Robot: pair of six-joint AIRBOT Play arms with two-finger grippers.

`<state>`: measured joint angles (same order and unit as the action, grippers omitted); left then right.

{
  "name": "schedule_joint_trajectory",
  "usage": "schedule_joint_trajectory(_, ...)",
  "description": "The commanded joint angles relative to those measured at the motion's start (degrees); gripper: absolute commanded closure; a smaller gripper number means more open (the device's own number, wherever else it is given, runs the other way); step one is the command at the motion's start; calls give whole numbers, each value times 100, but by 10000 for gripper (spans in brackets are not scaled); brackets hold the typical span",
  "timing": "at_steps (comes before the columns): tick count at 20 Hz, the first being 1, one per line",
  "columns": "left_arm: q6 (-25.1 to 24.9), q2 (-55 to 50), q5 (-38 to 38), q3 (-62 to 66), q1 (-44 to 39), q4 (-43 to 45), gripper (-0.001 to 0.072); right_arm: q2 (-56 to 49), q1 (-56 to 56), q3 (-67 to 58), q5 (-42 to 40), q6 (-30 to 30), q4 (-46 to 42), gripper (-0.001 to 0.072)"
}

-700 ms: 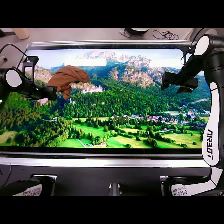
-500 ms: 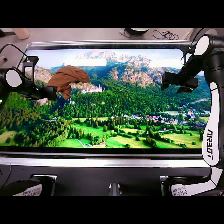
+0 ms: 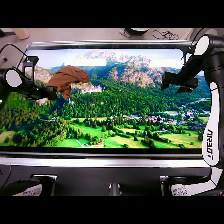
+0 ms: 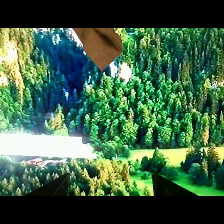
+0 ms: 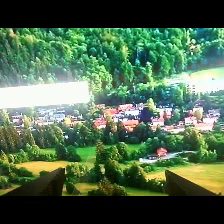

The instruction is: Fold the shirts.

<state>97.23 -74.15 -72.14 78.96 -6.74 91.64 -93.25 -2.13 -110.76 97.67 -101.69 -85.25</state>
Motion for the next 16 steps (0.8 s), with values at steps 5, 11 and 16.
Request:
schedule_joint_trajectory(5,544,-103,2498,-42,-26,-356,38,0,2,-7,-2144,-140,20,42)
schedule_joint_trajectory(11,1687,-1692,2496,1130,841,-328,125,-2,2,-7,-2138,61,177,44)
schedule_joint_trajectory(16,1390,-3753,1176,2420,1967,-2850,-13,-153,2,-4,-1716,457,516,44)
